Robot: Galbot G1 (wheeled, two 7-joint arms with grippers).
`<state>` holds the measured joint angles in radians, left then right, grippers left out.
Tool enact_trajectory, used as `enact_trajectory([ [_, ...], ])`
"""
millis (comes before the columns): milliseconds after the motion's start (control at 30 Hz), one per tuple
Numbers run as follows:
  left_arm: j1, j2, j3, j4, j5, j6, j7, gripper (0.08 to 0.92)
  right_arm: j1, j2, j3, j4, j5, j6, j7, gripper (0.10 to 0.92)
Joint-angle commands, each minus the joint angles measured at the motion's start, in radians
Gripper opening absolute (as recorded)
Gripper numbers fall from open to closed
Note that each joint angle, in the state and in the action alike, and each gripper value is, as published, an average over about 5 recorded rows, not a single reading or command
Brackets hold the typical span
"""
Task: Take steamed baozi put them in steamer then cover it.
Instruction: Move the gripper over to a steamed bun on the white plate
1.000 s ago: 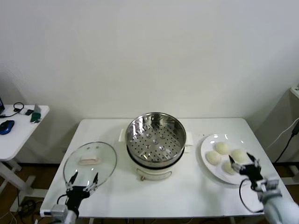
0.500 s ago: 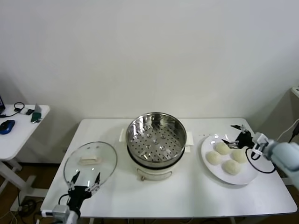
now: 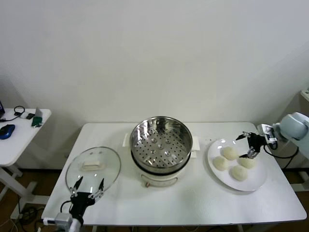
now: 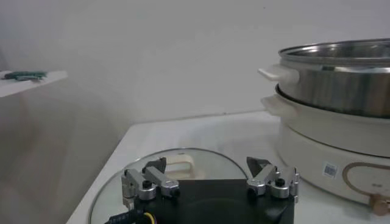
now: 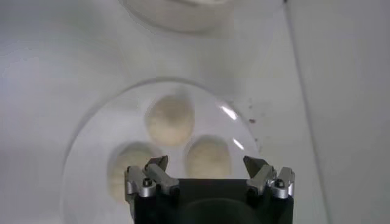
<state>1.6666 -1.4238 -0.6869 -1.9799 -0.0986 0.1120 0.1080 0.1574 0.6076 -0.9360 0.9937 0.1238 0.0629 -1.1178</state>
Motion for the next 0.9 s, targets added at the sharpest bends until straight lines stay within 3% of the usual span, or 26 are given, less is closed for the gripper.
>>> enact_trajectory([
  [33,0.0,0.0,-0.004,0.007,0.002,-0.007,-0.001,0.823,0.158,0.198,-0.208,-0.243,-0.053,0.041,-0.106,0.823],
  [433,-0.009,-0.01,-0.008,0.025,0.003,-0.007,-0.001,0.823,0.024,0.341,-0.076,-0.394,-0.213,0.049,-0.032,0.823],
  [900,-0.015,-0.004,-0.018,0.043,0.001,-0.01,0.0,0.823,-0.071,0.39,0.025,-0.472,-0.272,0.04,-0.001,0.816],
])
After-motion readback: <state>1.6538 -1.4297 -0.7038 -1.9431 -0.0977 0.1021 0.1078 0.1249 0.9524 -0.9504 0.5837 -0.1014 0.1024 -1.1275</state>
